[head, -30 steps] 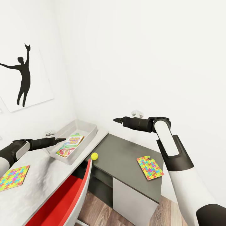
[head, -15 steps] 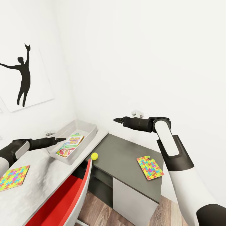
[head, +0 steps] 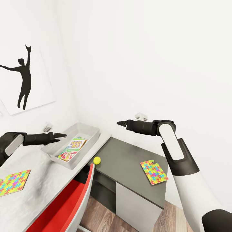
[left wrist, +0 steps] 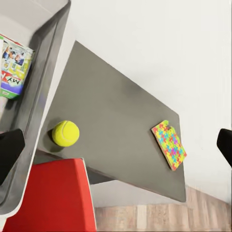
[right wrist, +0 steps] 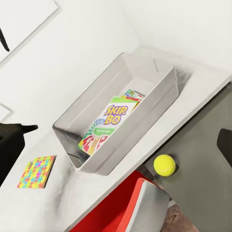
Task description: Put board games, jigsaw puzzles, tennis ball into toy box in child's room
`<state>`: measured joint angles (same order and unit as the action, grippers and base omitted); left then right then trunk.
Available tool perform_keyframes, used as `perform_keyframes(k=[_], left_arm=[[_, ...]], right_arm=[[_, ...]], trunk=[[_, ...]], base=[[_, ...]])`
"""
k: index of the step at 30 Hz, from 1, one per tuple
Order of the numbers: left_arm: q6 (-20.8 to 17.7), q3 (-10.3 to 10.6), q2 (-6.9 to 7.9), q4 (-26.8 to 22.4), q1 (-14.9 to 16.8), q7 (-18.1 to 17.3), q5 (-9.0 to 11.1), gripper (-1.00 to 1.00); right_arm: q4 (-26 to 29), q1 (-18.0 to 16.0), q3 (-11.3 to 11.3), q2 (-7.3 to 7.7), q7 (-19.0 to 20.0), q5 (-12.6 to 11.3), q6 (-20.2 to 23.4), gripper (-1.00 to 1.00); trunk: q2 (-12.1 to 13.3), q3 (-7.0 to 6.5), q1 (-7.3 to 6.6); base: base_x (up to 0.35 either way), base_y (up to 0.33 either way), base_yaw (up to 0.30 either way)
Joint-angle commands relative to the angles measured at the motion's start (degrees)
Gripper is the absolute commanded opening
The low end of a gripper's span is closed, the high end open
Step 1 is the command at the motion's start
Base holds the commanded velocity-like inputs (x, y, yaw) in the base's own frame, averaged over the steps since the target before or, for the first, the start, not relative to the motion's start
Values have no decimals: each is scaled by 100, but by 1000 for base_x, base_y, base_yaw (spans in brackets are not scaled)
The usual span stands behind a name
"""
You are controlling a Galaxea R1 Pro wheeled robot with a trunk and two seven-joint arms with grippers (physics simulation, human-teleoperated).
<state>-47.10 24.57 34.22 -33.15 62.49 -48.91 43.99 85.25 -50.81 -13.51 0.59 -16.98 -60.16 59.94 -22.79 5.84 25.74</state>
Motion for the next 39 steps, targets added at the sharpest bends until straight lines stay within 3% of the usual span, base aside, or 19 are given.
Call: perform_keyframes(k=[1, 8, 13, 20, 39], left_arm=[[-107, -2, 34, -74, 9, -18, 33, 100], [-736, -543, 276, -610, 7, -71, 54, 100], [-1021, -719, 339, -799, 8, -74, 56, 100], [-1145, -780, 412, -874, 7, -75, 57, 100], [-1161, -799, 436, -912, 7, -75, 61, 100]], right_arm=[[4, -7, -9, 4, -60, -57, 6, 100], [1, -7, -4, -1, -60, -56, 6, 100], [-7, -7, -3, -7, -60, -50, 6, 100], [-9, -7, -2, -5, -60, -49, 6, 100], [-44, -6, -2, -17, -60, -49, 6, 100]], trunk=[[-13, 14, 4], [-13, 14, 4], [-13, 14, 4], [-13, 0, 4], [-13, -18, 4]], base=[[0, 0, 0], [0, 0, 0], [0, 0, 0], [0, 2, -70], [0, 42, -44]])
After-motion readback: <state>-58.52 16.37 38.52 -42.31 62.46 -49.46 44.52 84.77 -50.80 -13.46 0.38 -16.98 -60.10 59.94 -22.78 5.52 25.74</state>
